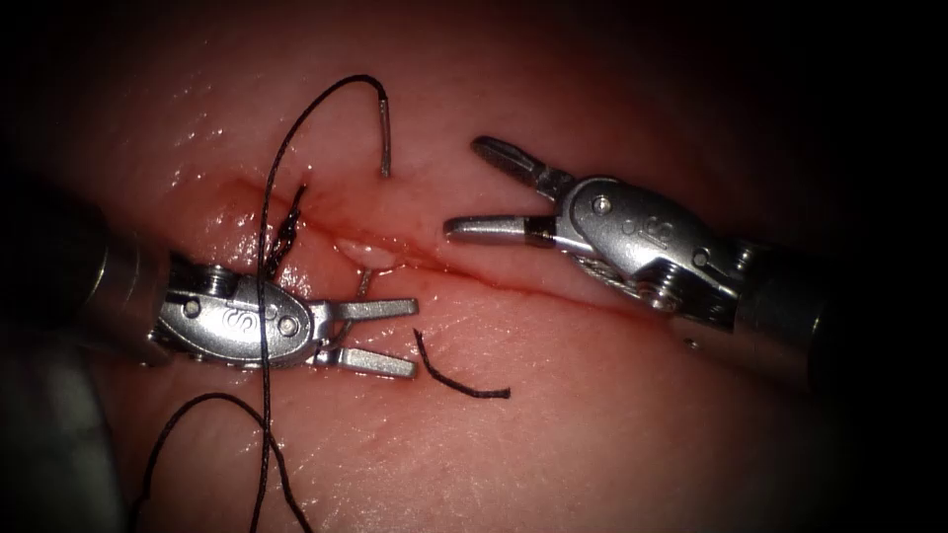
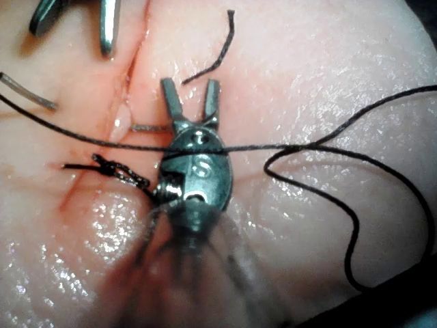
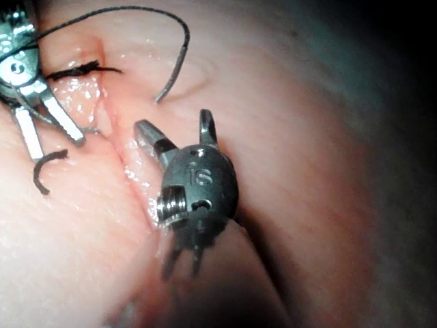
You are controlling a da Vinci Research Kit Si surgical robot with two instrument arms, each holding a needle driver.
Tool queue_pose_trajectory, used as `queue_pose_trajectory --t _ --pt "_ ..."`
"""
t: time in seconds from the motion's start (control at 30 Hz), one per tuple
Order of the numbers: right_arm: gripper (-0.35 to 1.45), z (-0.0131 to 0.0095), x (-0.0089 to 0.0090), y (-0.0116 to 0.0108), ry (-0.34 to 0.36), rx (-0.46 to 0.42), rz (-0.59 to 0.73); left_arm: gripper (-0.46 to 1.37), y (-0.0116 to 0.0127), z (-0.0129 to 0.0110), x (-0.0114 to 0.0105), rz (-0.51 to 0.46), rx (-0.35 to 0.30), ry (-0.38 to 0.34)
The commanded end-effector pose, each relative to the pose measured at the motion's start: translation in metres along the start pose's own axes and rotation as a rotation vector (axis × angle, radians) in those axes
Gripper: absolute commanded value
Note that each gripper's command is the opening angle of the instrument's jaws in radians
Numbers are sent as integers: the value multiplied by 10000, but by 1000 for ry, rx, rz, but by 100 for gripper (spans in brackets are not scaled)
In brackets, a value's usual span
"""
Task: Wound Closure
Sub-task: Use the left gripper to pull the needle through the tissue
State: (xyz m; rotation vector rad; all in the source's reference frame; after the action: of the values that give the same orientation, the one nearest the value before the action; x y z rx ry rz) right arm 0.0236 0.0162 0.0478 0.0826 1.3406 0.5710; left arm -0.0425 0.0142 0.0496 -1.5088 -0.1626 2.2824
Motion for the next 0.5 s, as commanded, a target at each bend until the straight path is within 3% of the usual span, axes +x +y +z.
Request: queue_pose_trajectory --t 0.03,0.43,0.5 --pt "119 0 0 0 0 6 0 10 0 0 1 14 -4 -1" --pt "120 0 -2 -3 2 6 -2 27 1 -1 3 36 -4 -1" --pt "120 0 -2 -3 2 6 -2 40 0 -2 3 42 -7 -3"
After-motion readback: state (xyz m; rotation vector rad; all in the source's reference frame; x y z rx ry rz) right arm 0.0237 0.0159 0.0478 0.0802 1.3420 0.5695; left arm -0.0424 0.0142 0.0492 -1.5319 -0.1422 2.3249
